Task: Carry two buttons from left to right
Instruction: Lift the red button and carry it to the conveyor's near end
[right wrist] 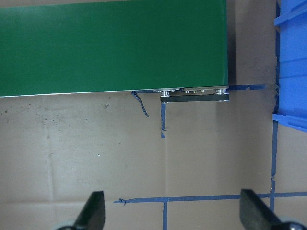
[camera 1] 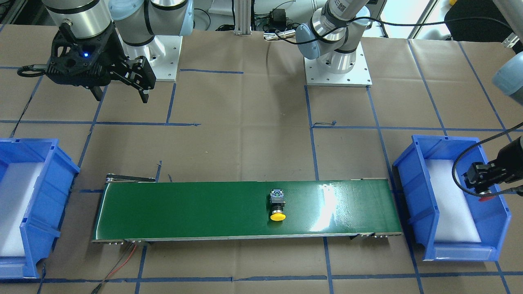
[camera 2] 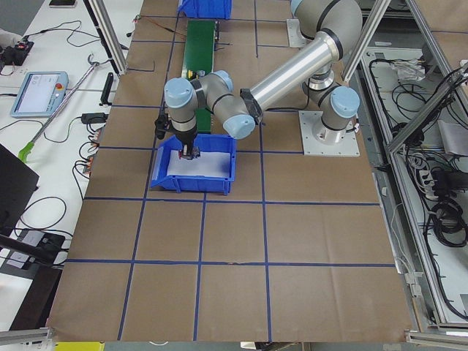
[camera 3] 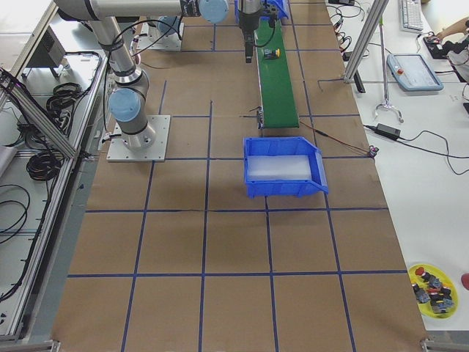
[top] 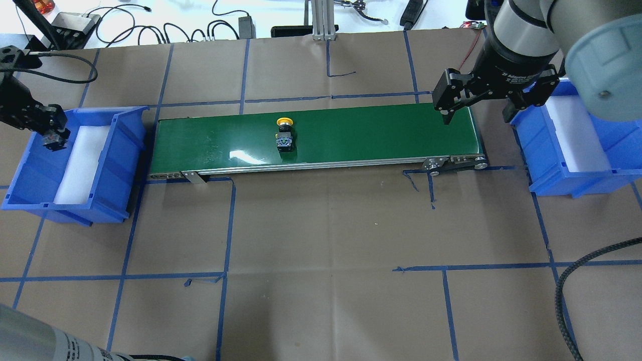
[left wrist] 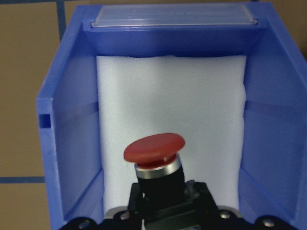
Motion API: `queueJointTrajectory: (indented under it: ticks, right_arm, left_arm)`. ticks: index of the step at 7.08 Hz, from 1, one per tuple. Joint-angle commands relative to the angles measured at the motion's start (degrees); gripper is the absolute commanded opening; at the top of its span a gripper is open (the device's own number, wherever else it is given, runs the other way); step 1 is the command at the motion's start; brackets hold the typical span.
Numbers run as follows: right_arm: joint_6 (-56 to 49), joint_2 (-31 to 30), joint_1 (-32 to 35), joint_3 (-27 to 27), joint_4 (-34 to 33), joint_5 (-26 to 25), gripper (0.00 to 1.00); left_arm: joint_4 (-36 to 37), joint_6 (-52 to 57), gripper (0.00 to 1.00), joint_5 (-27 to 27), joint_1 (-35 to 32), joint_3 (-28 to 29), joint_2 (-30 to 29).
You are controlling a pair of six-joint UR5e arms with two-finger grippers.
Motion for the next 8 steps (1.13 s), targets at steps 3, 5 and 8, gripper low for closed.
queueJointTrajectory:
  ticks: [3,5,8]
  right_arm:
    - [0.07,-0.70,0.06,0.03,0.33,0.17,1.00]
    - [0.07,-0.70,0.15,0.11,0.24,0.25,1.00]
    - [0.07,-0.26,0.15,0.55,0.41,-0.01,1.00]
  left_arm:
    - [-8.33,-2.90,0.04,1.35,-7.80,5.34,2.36]
    - [-8.42,-4.65,0.04,1.89,-10.01,4.55,2.36]
    - [-8.51,-14.83,0.04,1.45,-19.83,3.76,2.71]
